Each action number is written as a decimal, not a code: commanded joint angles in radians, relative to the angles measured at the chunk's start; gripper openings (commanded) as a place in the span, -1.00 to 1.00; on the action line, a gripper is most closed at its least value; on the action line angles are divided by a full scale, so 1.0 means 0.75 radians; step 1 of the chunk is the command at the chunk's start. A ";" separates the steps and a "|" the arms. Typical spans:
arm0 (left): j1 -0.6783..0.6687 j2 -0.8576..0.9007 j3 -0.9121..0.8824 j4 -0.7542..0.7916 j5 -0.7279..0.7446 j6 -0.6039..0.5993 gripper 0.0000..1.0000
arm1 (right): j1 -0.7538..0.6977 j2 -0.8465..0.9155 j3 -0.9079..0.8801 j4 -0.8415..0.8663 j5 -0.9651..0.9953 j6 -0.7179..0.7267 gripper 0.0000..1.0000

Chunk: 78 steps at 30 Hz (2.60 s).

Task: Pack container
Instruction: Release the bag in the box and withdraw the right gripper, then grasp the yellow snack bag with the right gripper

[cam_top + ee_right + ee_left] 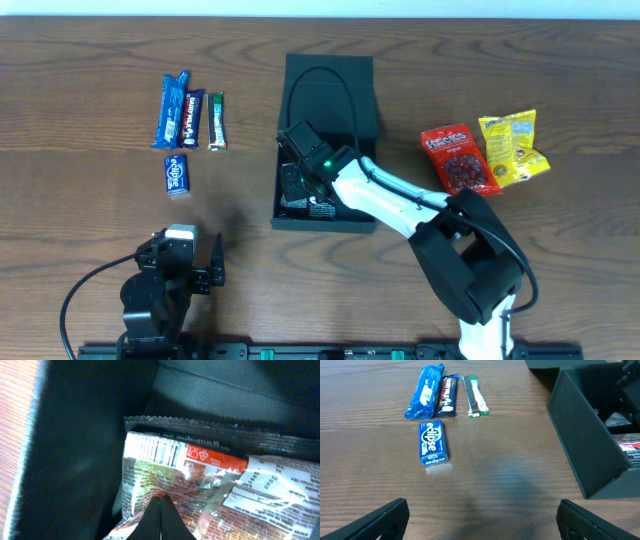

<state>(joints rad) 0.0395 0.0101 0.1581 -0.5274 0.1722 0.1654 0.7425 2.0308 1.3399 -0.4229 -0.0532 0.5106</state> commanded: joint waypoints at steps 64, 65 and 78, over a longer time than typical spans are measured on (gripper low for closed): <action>0.008 -0.008 -0.018 0.002 -0.005 0.019 0.91 | -0.318 -0.462 -0.279 -0.587 -0.035 -0.258 -0.12; 0.008 -0.008 -0.018 0.002 -0.005 0.019 0.91 | -0.319 -0.474 -0.236 -0.601 -0.035 -0.258 -0.11; 0.008 -0.008 -0.017 0.002 -0.005 0.019 0.91 | -0.443 -0.620 0.211 -0.699 0.439 -0.426 0.57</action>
<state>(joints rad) 0.0395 0.0101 0.1581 -0.5274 0.1722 0.1654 0.4538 1.5726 1.4876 -0.9478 0.1265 0.2626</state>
